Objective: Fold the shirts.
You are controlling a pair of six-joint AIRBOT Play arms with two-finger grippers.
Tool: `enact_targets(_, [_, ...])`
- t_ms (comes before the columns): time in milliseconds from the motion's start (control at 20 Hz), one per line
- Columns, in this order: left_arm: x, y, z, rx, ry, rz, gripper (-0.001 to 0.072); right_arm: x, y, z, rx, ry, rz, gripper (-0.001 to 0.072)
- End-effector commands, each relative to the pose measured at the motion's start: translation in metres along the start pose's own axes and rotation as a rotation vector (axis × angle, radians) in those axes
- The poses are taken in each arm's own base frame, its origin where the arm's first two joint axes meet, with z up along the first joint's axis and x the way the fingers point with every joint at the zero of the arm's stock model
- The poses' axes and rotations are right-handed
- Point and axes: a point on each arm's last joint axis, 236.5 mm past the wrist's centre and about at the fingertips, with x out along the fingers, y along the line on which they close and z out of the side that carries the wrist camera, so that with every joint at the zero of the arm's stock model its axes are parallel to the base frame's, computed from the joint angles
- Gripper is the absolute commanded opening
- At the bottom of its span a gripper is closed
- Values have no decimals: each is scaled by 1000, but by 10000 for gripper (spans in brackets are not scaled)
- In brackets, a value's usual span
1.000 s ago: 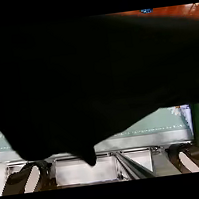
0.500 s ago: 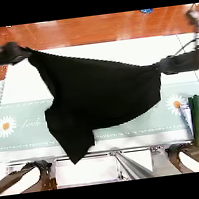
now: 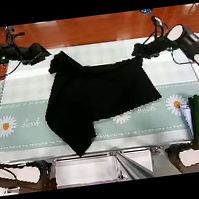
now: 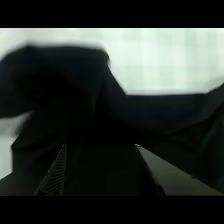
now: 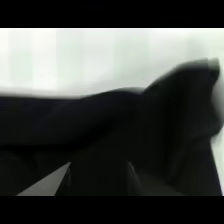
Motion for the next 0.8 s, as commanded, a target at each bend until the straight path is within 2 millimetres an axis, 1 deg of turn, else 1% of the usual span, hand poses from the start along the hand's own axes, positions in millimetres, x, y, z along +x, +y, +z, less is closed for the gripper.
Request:
enact_targets(0, [-25, 49, -50, -129, 232, 104, 510, -18, -15, 25, 51, 16, 22, 408])
enact_targets(50, [-42, 63, -68, -181, 296, 115, 510, -38, -33, 23, 72, 37, 2, 407])
enact_targets(100, [-56, 70, -84, -217, 338, 109, 510, -56, -53, 14, 87, 78, -42, 407])
enact_targets(150, [-70, 76, -103, -219, 370, 101, 509, -75, -78, -1, 86, 125, -122, 407])
enact_targets(200, [-79, 81, -120, -238, 370, 100, 510, -94, -103, -17, 92, 158, -206, 407])
enact_targets(250, [-86, 88, -139, -278, 354, 110, 510, -106, -120, -34, 115, 169, -254, 406])
enact_targets(300, [-89, 96, -164, -336, 336, 124, 509, -112, -129, -54, 155, 166, -261, 407])
enact_targets(350, [-91, 102, -192, -391, 328, 134, 509, -112, -134, -78, 207, 154, -243, 407])
enact_targets(400, [-92, 108, -225, -450, 328, 140, 509, -110, -132, -104, 245, 141, -202, 407])
enact_targets(450, [-92, 111, -257, -515, 334, 140, 510, -107, -127, -128, 269, 128, -153, 407])
enact_targets(500, [-92, 110, -281, -567, 332, 126, 509, -106, -122, -151, 297, 113, -110, 407])
enact_targets(550, [-90, 103, -299, -605, 320, 90, 510, -106, -118, -170, 326, 106, -78, 407])
enact_targets(600, [-87, 96, -311, -635, 305, 61, 510, -107, -113, -188, 352, 102, -49, 407])
enact_targets(700, [-81, 86, -334, -651, 302, 35, 510, -109, -108, -210, 370, 99, -29, 407])
enact_targets(750, [-77, 86, -341, -663, 290, 43, 509, -110, -106, -216, 370, 97, -29, 407])
